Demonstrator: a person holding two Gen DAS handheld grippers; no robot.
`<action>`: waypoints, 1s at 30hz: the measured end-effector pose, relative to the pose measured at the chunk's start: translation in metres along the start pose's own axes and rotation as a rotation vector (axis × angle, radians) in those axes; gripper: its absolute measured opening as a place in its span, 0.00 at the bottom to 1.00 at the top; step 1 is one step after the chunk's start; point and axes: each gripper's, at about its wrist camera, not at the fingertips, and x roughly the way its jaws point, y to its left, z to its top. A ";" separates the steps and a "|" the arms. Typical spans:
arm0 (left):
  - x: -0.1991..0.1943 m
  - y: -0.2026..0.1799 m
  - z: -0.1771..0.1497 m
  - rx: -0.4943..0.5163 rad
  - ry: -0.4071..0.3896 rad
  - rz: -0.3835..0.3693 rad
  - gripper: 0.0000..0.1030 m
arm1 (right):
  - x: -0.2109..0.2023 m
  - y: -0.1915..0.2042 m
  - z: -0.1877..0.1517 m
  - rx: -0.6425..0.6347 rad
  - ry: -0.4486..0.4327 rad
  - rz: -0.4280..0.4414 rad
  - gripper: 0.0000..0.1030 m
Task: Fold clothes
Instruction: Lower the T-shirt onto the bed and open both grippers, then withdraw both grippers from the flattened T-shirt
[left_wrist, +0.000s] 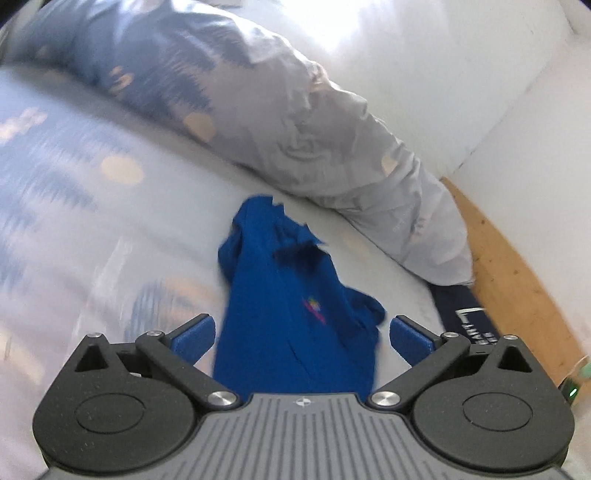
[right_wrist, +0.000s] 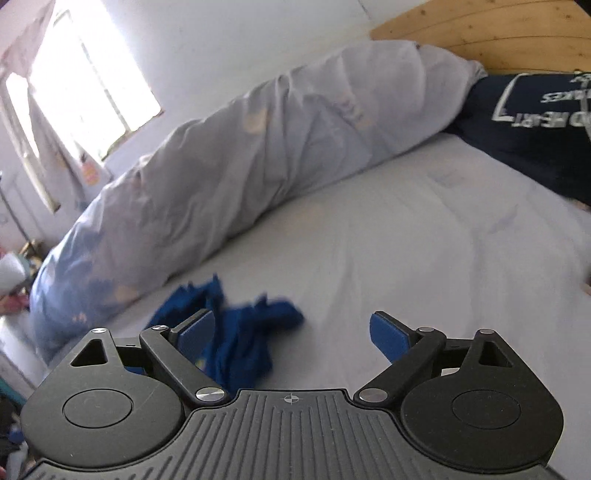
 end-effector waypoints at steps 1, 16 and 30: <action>-0.011 -0.002 -0.006 -0.007 -0.001 0.004 1.00 | -0.010 0.001 -0.006 -0.003 0.019 0.013 0.90; -0.141 -0.042 -0.050 -0.003 -0.207 -0.034 1.00 | -0.125 0.081 -0.061 -0.260 0.166 0.200 0.90; -0.105 -0.031 -0.103 -0.044 -0.123 -0.087 1.00 | -0.073 0.109 -0.154 -0.428 0.381 0.174 0.58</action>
